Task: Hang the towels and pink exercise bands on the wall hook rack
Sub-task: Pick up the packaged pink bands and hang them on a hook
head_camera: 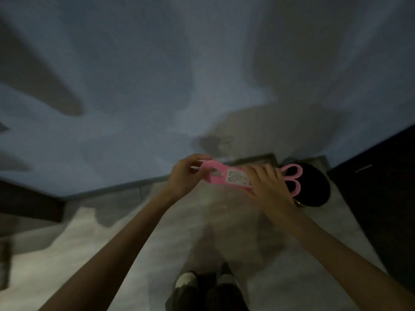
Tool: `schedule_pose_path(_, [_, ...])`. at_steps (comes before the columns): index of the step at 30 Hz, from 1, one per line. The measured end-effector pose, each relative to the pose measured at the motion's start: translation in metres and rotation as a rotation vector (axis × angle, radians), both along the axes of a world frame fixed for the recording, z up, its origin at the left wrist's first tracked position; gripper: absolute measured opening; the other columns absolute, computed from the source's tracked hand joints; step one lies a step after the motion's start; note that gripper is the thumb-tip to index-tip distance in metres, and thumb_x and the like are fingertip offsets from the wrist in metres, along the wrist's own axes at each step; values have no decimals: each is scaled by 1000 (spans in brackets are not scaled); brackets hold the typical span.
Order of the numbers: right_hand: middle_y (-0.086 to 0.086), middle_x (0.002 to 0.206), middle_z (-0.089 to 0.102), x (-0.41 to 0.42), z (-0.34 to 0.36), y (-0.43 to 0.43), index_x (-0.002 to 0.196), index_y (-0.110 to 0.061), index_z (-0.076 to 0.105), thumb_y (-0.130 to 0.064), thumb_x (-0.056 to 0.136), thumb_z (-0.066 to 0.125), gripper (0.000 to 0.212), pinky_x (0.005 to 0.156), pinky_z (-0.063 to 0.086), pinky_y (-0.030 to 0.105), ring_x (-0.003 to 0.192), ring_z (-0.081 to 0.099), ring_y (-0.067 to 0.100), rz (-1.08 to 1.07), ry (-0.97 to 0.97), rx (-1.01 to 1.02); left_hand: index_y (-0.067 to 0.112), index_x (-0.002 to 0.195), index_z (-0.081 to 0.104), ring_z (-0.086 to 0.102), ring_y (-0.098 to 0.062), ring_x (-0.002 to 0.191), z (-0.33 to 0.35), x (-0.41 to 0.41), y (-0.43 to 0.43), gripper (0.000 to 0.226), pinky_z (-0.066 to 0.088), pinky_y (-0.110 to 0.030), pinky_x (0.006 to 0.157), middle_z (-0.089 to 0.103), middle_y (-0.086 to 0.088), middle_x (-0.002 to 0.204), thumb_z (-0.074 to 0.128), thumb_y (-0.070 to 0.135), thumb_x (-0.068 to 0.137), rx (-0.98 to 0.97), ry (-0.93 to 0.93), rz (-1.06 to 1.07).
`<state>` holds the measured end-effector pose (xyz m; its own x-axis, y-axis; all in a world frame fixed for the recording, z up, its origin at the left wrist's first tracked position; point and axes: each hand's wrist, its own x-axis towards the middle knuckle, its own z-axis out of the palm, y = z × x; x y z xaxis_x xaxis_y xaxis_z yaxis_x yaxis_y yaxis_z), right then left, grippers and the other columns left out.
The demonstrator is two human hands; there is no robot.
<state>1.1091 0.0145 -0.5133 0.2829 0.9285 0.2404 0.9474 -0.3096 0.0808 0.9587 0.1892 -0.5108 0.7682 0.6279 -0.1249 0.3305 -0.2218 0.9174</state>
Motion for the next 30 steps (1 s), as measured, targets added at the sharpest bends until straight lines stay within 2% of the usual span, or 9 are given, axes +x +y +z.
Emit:
schedule_pose_path(3, [4, 92, 62, 1, 97, 1, 109, -15, 53, -36, 77, 62, 40, 65, 47, 35, 78, 60, 27, 21, 105, 26, 18, 102, 66, 63, 6, 73, 98, 5, 6, 20, 52, -14, 74, 68, -4, 97, 66, 9, 85, 32, -89, -29])
schedule_pose_path(5, [4, 100, 60, -1, 153, 2, 114, -14, 55, -23, 70, 78, 51, 66, 50, 33, 88, 58, 24, 9, 269, 58, 17, 101, 65, 64, -1, 77, 158, 8, 9, 19, 54, -20, 76, 68, -4, 97, 63, 5, 86, 44, -146, -81])
schedule_pose_path(9, [-6, 110, 50, -14, 240, 5, 125, -17, 50, -18, 77, 74, 53, 62, 39, 8, 89, 51, 5, -32, 561, 279, 12, 104, 67, 62, -1, 80, 263, 13, 17, 18, 50, -14, 77, 68, 3, 97, 62, 7, 87, 217, -245, -149])
schedule_pose_path(14, [-9, 113, 47, -24, 320, 18, 126, -37, 39, -9, 75, 74, 69, 69, 44, 4, 91, 52, -5, 36, 727, 501, 13, 107, 67, 63, -6, 86, 369, 19, 22, 20, 47, -12, 79, 68, 3, 101, 61, 11, 88, 466, -386, -228])
schedule_pose_path(17, [-14, 110, 49, -31, 359, 27, 121, -50, 31, -9, 74, 76, 77, 66, 44, 6, 92, 53, -13, 69, 747, 627, 14, 106, 68, 63, -7, 87, 420, 23, 20, 20, 48, -15, 81, 69, 2, 101, 65, 15, 87, 510, -460, -231])
schedule_pose_path(19, [-16, 109, 52, -34, 384, 30, 119, -52, 32, -10, 74, 76, 75, 64, 47, 8, 89, 56, -7, 98, 780, 718, 15, 103, 69, 63, -6, 83, 449, 27, 18, 18, 49, -18, 80, 70, 2, 96, 68, 16, 84, 505, -518, -215])
schedule_pose_path(23, [-10, 104, 60, -34, 430, 32, 116, -36, 44, -13, 86, 65, 44, 69, 52, 20, 85, 62, 5, 148, 844, 914, 10, 100, 69, 59, 7, 65, 497, 37, 14, 22, 48, -10, 69, 68, 5, 84, 73, 14, 79, 472, -583, -219])
schedule_pose_path(27, [5, 101, 67, -21, 473, 34, 110, -18, 48, -7, 89, 59, 26, 75, 56, 31, 89, 67, 15, 191, 961, 987, 11, 106, 67, 59, 4, 59, 532, 52, 10, 29, 48, -10, 66, 68, 4, 75, 74, 15, 78, 464, -631, -229])
schedule_pose_path(30, [8, 94, 68, -9, 505, 33, 110, -11, 48, -5, 89, 59, 24, 68, 55, 24, 80, 68, 11, 235, 1079, 1039, 14, 111, 64, 63, 1, 62, 555, 65, 6, 34, 50, -12, 68, 69, 4, 75, 73, 20, 79, 498, -689, -204])
